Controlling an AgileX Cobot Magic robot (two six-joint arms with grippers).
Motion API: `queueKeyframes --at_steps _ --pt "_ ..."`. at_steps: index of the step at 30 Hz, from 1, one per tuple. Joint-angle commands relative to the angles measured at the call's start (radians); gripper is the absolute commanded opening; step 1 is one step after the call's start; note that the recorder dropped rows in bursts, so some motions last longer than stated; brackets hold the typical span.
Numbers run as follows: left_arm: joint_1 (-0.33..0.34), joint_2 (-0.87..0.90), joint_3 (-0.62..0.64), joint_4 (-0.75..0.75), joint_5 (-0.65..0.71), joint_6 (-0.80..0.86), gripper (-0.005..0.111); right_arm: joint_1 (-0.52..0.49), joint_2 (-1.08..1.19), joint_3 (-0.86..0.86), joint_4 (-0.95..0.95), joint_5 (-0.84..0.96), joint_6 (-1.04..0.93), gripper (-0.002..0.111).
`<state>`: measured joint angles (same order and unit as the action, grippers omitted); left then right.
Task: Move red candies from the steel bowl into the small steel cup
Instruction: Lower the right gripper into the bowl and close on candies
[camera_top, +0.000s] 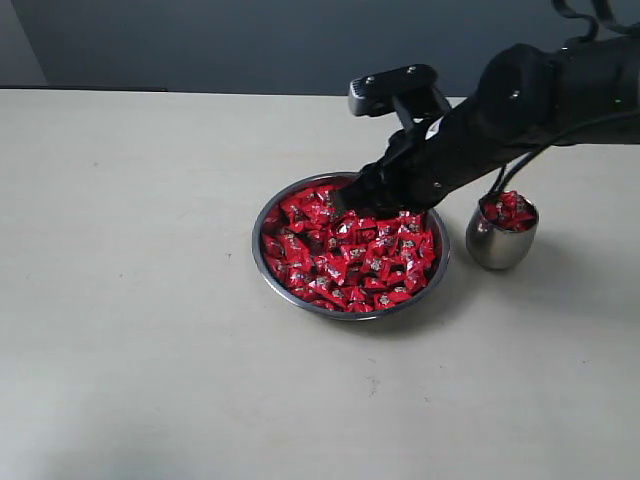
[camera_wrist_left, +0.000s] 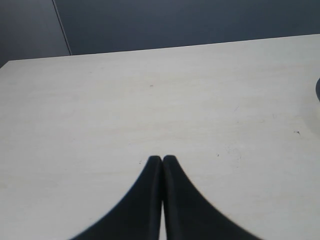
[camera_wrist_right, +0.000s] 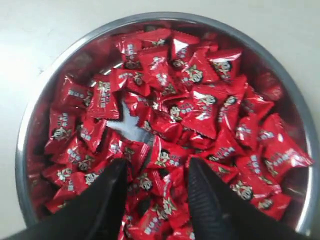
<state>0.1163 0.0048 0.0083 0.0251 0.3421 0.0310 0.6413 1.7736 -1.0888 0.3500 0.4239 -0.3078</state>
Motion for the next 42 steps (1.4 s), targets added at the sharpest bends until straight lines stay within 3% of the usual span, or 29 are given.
queueKeyframes --at_steps 1,5,13,23,25,29,42 --pt "-0.008 -0.005 -0.008 0.002 -0.005 -0.002 0.0 0.018 0.093 -0.082 0.026 0.022 -0.006 0.04" --pt "-0.008 -0.005 -0.008 0.002 -0.005 -0.002 0.0 0.028 0.165 -0.153 0.082 0.11 -0.006 0.04" --pt "-0.008 -0.005 -0.008 0.002 -0.005 -0.002 0.0 0.071 0.229 -0.213 -0.051 0.241 0.007 0.04" --pt "-0.008 -0.005 -0.008 0.002 -0.005 -0.002 0.0 0.071 0.259 -0.213 -0.086 0.255 0.049 0.04" --pt "-0.008 -0.005 -0.008 0.002 -0.005 -0.002 0.0 0.071 0.258 -0.213 -0.084 0.255 0.049 0.032" --pt "-0.008 -0.005 -0.008 0.002 -0.005 -0.002 0.0 0.071 0.258 -0.213 -0.084 0.261 0.049 -0.001" --pt "-0.008 -0.005 -0.008 0.002 -0.005 -0.002 0.0 0.069 0.135 -0.213 -0.125 0.35 0.051 0.0"
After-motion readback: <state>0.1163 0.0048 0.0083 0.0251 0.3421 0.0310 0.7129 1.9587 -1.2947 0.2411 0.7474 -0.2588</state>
